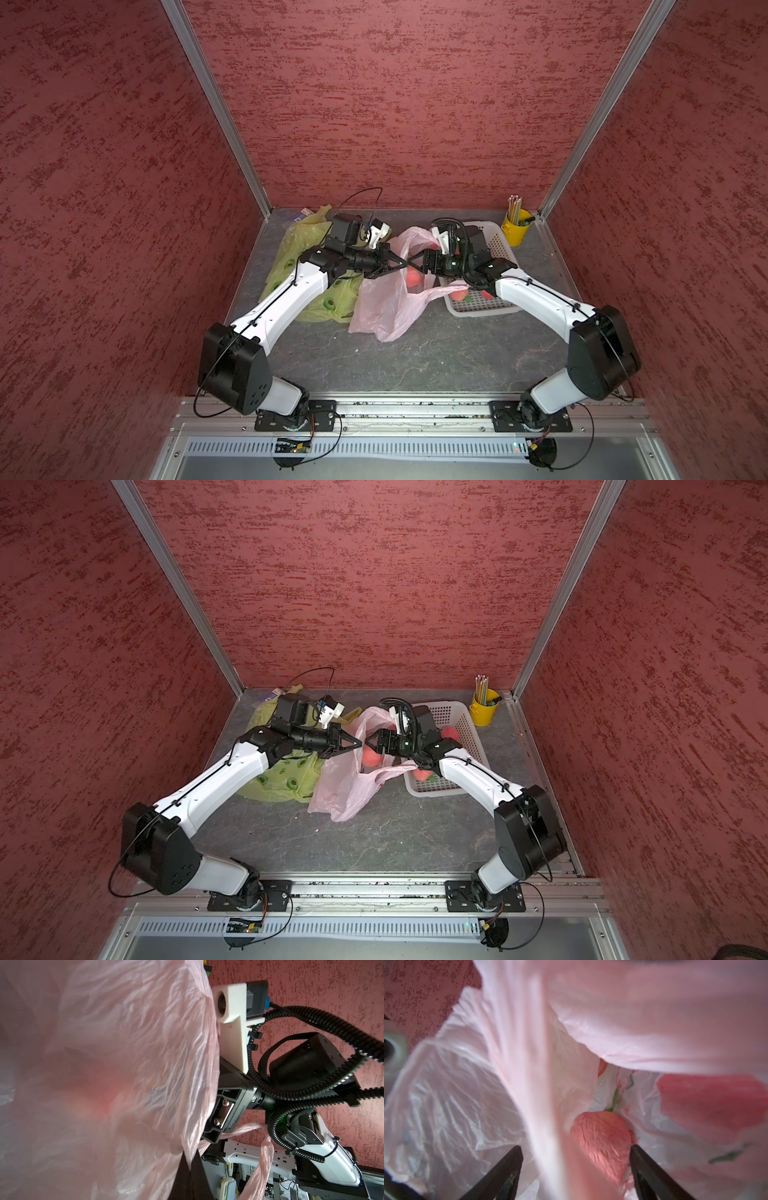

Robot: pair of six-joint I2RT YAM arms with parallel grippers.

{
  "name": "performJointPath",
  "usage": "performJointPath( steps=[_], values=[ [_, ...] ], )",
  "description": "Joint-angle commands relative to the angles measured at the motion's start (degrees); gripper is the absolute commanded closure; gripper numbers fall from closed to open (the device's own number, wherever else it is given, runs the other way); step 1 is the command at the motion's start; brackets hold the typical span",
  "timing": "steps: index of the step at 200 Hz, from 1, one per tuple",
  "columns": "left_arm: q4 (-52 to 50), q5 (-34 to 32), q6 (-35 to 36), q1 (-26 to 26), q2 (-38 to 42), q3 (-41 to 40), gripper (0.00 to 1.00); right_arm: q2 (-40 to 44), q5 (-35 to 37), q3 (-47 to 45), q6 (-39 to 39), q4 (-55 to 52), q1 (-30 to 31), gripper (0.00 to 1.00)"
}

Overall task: Place the peach into a plastic bag & tie a knot
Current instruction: Place the peach in the plastic bag.

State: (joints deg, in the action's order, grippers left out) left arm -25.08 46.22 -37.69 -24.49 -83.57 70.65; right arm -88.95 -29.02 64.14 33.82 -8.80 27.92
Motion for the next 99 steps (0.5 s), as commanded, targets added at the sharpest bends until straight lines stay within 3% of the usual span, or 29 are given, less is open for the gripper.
performJointPath(
  steps=[1, 60, 99],
  values=[
    [3.9, 1.3, -1.1, 0.3, 0.9, -1.5, 1.00, 2.7, 2.2, 1.1, -0.9, -2.6, 0.2, 0.18],
    [6.5, 1.8, -2.0, 2.7, 0.8, -4.2, 1.00, 15.7, 13.3, -1.1, -8.4, -13.3, -1.8, 0.17],
    [6.8, 1.8, -1.8, 3.9, 1.1, -5.1, 1.00, 21.7, 19.5, -2.6, -9.5, -18.4, -4.8, 0.17]
  ],
)
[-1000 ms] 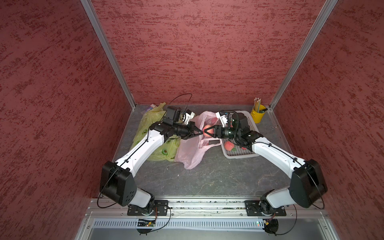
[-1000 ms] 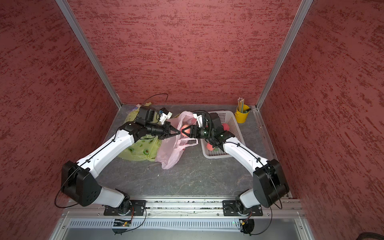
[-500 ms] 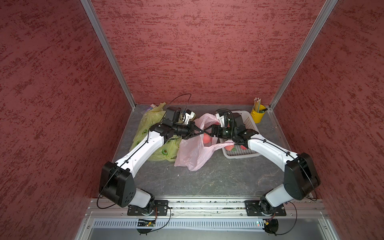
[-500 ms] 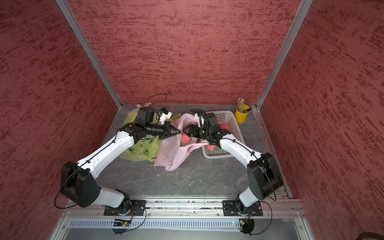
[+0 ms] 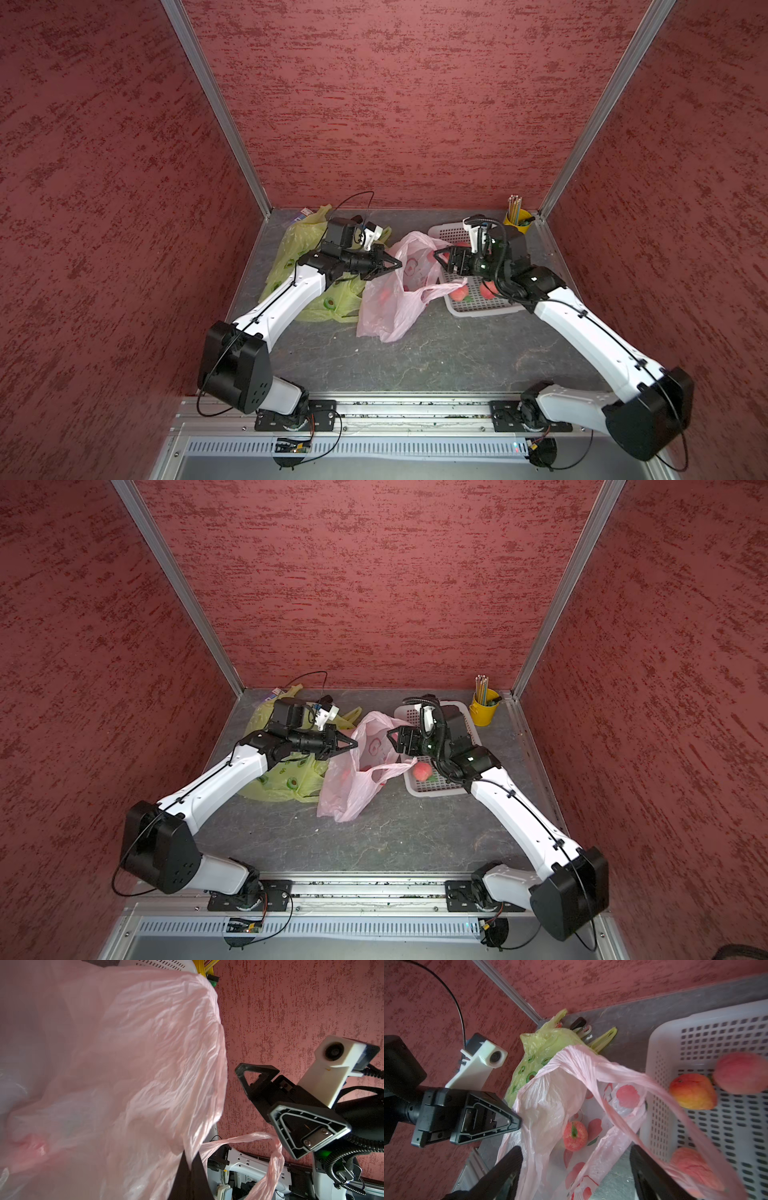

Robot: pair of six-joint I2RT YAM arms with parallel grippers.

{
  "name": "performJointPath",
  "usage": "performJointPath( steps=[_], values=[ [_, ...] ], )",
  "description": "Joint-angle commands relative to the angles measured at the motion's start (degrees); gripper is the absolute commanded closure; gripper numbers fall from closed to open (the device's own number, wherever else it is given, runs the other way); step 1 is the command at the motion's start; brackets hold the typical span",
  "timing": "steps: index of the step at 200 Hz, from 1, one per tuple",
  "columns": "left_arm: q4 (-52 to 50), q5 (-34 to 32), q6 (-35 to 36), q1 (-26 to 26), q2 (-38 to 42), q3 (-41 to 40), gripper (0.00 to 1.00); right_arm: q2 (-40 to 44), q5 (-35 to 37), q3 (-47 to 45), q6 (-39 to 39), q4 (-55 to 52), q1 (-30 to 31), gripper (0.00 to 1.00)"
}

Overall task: Place the peach into a plastic bag & tie a knot
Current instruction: Place the peach in the plastic bag, then pick up the peach from the basket.

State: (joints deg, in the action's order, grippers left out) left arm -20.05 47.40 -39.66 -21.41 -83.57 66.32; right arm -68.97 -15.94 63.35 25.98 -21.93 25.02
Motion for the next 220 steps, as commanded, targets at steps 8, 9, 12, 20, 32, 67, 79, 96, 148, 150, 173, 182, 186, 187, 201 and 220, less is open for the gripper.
performJointPath(
  steps=[8, 9, 12, 20, 32, 67, 79, 96, 148, 150, 173, 182, 186, 187, 201, 220],
  values=[
    [1.8, 0.6, 0.1, 1.1, 1.2, -0.8, 1.00, 2.0, 6.5, -2.7, -1.3, -5.4, -3.0, 0.17],
    [1.8, 0.6, 0.1, 1.1, 1.2, -0.9, 1.00, 2.0, 6.5, -2.8, -1.3, -5.4, -3.2, 0.17],
    [1.7, 0.6, 0.2, 1.1, 1.2, -0.9, 1.00, 2.0, 6.5, -3.2, -1.2, -5.4, -3.6, 0.18],
    [1.6, 0.5, 0.2, 1.2, 1.3, -0.9, 1.00, 1.8, 6.9, -4.3, -1.0, -5.3, -4.5, 0.19],
    [1.4, 0.5, 0.3, 1.2, 1.7, -1.2, 1.00, 1.4, 7.5, -5.9, -0.5, -5.0, -5.4, 0.20],
    [1.1, 0.3, 0.5, 1.2, 2.1, -1.5, 1.00, -0.4, 9.8, -10.5, -0.1, -3.5, -5.8, 0.20],
    [1.0, 0.3, 0.6, 1.1, 2.2, -1.6, 1.00, -1.8, 9.7, -11.7, -0.4, -3.1, -5.8, 0.19],
    [1.0, 0.4, 0.7, 1.1, 2.1, -1.7, 1.00, -4.3, 9.2, -13.2, -0.9, -2.5, -5.8, 0.20],
    [1.4, 0.5, 0.6, 1.1, 1.8, -2.3, 1.00, -12.6, 8.4, -14.1, -2.0, 1.7, -5.9, 0.21],
    [1.4, 0.5, 0.6, 1.1, 1.8, -2.3, 1.00, -12.9, 8.4, -13.9, -2.1, 1.9, -5.9, 0.21],
    [1.5, 0.5, 0.5, 1.1, 1.9, -2.5, 1.00, -16.8, 9.0, -13.7, -2.3, 3.7, -5.9, 0.19],
    [1.5, 0.5, 0.6, 1.1, 1.8, -2.5, 1.00, -17.9, 9.4, -13.5, -2.3, 4.5, -6.0, 0.18],
    [1.5, 0.6, 0.5, 1.1, 1.8, -2.5, 1.00, -18.4, 9.4, -13.5, -2.4, 5.0, -6.0, 0.18],
    [1.6, 0.5, 0.5, 1.1, 1.7, -2.5, 1.00, -18.6, 9.4, -13.4, -2.3, 5.1, -6.1, 0.18],
    [1.6, 0.7, 0.5, 1.0, 1.7, -2.5, 1.00, -20.3, 9.2, -13.1, -2.3, 6.4, -6.4, 0.17],
    [1.7, 0.8, 0.5, 1.0, 1.6, -2.5, 1.00, -22.4, 9.2, -12.7, -2.0, 8.3, -6.7, 0.19]
  ],
)
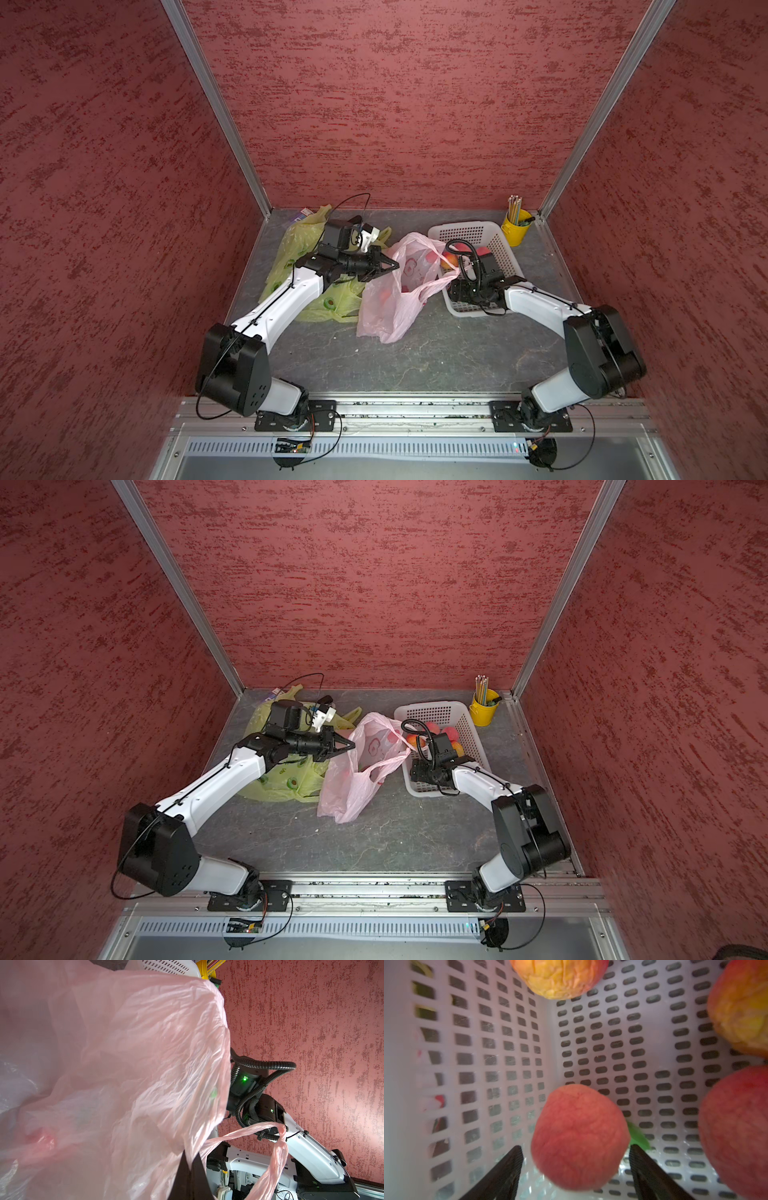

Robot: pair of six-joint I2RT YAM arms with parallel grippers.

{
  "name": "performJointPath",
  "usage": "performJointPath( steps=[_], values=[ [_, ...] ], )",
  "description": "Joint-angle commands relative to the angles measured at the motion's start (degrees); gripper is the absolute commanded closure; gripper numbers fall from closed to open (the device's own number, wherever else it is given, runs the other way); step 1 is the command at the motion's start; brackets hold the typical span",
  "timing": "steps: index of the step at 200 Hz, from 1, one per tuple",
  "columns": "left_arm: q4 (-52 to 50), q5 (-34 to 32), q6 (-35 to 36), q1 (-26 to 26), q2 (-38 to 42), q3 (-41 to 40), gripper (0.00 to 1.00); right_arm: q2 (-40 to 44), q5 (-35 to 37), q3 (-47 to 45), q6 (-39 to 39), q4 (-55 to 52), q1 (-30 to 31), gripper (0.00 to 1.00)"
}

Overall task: Place the peach into a plastic bag & tie a knot
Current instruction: Pick up the peach from the basket.

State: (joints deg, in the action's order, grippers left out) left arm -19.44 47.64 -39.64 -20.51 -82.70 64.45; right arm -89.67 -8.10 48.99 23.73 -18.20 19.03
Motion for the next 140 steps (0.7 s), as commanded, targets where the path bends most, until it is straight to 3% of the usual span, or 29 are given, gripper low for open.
performJointPath(
  steps=[1, 32, 72, 140],
  values=[
    [1.1, 0.6, 0.4, 0.2, 0.8, -0.6, 1.00, -1.7, 1.4, 1.7, 0.2, 4.6, -0.7, 0.19],
    [1.0, 0.6, 0.4, 0.1, 0.7, -0.7, 1.00, -1.7, 0.7, 1.8, 0.2, 7.1, -1.5, 0.27],
    [0.9, 0.7, 0.4, 0.2, 0.3, -0.2, 1.00, 1.2, 0.1, 3.0, -1.9, 5.6, -2.5, 0.45],
    [1.1, 0.8, 0.3, 0.1, -0.5, 1.4, 1.00, 18.6, 2.9, 4.9, -3.5, -6.9, -4.2, 0.51]
  ],
)
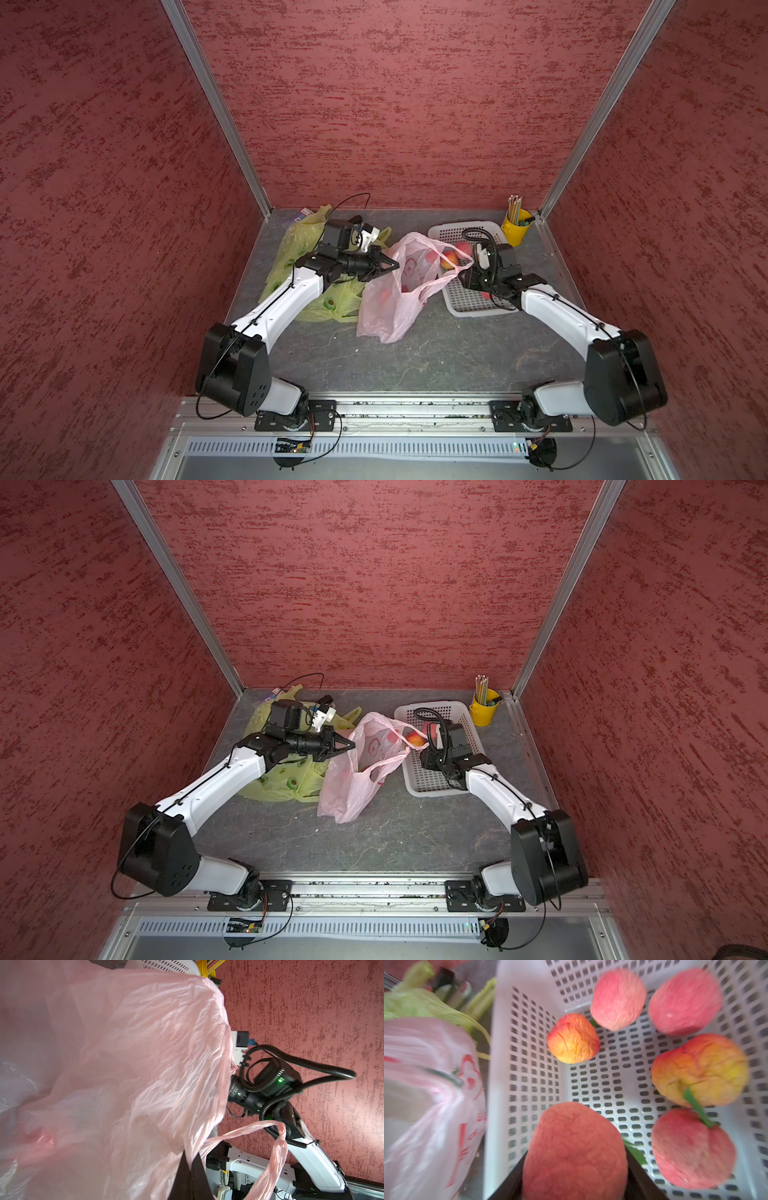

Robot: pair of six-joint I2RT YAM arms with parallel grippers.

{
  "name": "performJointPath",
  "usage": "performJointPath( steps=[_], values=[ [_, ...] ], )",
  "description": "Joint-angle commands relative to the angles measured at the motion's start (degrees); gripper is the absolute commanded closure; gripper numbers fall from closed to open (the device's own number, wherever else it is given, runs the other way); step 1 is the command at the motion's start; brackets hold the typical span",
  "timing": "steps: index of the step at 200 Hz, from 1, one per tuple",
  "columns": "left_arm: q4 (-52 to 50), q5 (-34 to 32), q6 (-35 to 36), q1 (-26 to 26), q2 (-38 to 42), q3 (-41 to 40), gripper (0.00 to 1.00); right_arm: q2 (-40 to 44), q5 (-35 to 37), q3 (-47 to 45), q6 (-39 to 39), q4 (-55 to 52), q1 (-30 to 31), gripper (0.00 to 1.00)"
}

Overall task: Place the peach into a plastic bag & tie a knot
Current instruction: Pick up the peach from the basket, then place the peach in the plastic bag.

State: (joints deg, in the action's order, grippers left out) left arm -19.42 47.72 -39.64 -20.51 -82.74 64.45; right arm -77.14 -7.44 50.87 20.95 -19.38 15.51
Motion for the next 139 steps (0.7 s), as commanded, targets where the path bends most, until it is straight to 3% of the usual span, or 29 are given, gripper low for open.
performJointPath(
  steps=[1, 30, 63, 91, 139],
  values=[
    [1.1, 0.7, 0.3, 0.2, -0.4, 1.4, 1.00, 6.4, 2.3, 3.1, -0.7, -6.0, -0.7, 0.51],
    [1.1, 0.8, 0.3, 0.0, -0.9, 1.8, 1.00, 14.4, -1.4, 6.6, -0.4, -9.5, -0.7, 0.54],
    [1.7, 0.8, -0.1, -0.5, -1.5, 1.9, 1.00, 19.6, -14.8, 9.9, 1.9, -4.9, -0.6, 0.55],
    [2.1, 0.6, -0.4, -1.3, -1.8, 2.3, 1.00, 16.2, -23.7, 12.2, 4.3, -0.8, 1.4, 0.59],
    [1.6, 0.3, -0.4, -1.7, -1.7, 2.5, 1.00, 6.3, -26.0, 13.5, 3.7, 1.5, 9.7, 0.58]
  ],
)
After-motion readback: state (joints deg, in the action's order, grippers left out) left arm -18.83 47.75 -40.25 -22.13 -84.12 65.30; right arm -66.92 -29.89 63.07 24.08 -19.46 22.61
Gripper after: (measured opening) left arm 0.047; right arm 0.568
